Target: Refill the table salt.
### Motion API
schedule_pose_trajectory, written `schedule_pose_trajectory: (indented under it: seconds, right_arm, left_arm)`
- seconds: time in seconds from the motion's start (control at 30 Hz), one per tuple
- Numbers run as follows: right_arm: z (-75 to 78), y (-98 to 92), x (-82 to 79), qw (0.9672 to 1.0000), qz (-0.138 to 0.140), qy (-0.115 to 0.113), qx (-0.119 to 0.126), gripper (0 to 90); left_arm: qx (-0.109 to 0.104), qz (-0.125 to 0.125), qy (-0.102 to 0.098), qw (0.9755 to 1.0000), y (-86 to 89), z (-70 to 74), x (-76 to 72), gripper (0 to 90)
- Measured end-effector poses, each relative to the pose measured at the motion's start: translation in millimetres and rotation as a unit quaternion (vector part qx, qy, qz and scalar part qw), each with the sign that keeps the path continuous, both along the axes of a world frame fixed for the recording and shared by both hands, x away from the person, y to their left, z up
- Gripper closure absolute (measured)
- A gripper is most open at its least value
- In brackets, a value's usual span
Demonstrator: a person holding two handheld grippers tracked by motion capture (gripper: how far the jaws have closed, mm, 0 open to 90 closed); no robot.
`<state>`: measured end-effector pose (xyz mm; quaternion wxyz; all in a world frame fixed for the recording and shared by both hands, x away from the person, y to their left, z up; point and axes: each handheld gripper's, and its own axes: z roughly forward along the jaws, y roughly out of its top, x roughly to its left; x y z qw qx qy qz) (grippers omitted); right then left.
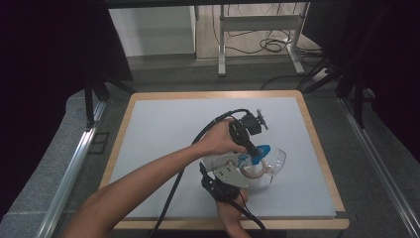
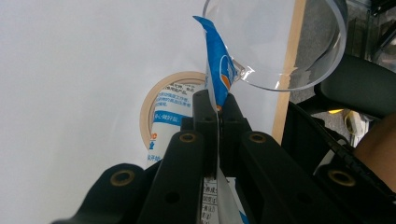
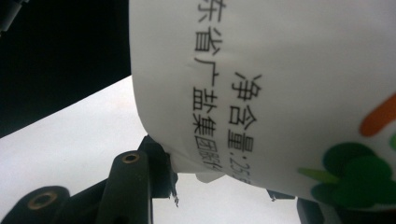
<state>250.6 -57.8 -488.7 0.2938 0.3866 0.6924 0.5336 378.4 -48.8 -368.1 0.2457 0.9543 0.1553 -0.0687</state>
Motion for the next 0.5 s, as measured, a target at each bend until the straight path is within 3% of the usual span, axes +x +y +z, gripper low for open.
schedule_pose_trajectory:
  seconds: [0.5]
  right_arm:
    - [0.4, 0.5, 0.2, 1.0, -0.001, -0.002, -0.001, 54.1]
  left_arm:
    - [0.0, -0.001, 0.002, 1.0, 0.0, 0.2, 0.5, 89.9]
